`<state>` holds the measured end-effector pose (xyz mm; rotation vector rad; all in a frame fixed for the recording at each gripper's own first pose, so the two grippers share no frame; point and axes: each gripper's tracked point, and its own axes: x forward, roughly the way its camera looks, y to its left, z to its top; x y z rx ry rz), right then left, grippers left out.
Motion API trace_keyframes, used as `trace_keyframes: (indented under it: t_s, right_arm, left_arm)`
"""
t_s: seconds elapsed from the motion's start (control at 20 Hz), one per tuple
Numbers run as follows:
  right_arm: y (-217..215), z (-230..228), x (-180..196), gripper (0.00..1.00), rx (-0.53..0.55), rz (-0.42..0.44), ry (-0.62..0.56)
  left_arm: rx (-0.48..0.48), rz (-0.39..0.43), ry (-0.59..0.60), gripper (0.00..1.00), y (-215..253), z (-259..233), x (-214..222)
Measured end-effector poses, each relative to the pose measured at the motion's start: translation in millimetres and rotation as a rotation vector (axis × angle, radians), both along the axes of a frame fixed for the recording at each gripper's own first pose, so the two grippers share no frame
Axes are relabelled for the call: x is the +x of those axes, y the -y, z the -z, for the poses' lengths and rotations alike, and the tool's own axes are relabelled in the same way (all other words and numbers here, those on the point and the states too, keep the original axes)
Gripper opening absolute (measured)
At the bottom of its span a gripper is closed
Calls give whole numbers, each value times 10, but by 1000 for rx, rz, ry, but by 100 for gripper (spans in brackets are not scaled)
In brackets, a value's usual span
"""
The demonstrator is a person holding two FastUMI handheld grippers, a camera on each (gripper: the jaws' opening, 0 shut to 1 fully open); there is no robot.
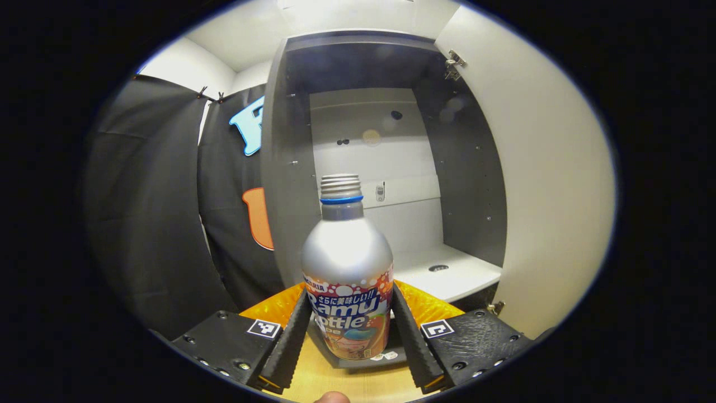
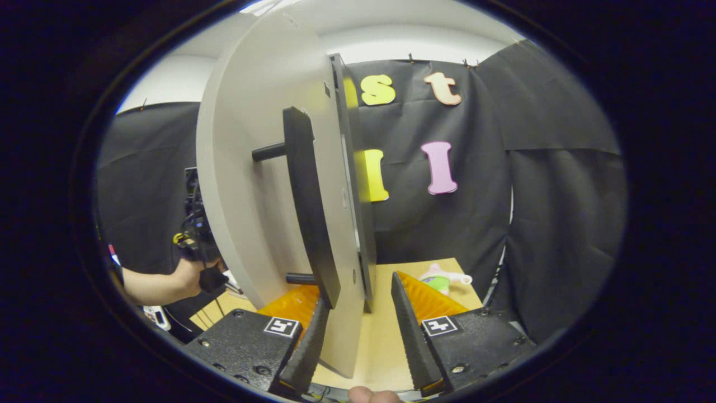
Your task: Open the cabinet door with the right hand, grasp the bottle in the cabinet with the left hand and place it on the coaster, then close the cabinet door with the right hand.
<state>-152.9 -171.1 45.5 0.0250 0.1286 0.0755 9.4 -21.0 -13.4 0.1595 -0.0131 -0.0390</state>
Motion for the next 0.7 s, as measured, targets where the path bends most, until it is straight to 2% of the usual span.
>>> trace_keyframes:
  t_s: [0.1,0.15,0.2,0.4,0.7]
  right_arm:
    - [54,-16,17,66,-9,68,7]
    - [46,-9,39,68,3,86,3]
    - [43,-12,44,68,15,99,4]
    - [-137,18,-99,68,-6,121,9]
    - [-153,41,-111,69,-4,161,1]
  left_arm:
    - [-2,7,-11,76,-104,153,-179]
    - [-10,15,-15,65,-138,249,-272]
    - [-21,21,-16,76,-164,358,-331]
    - [-35,12,-38,76,-383,915,-545]
    - [-91,-104,-84,76,-839,1763,-821]
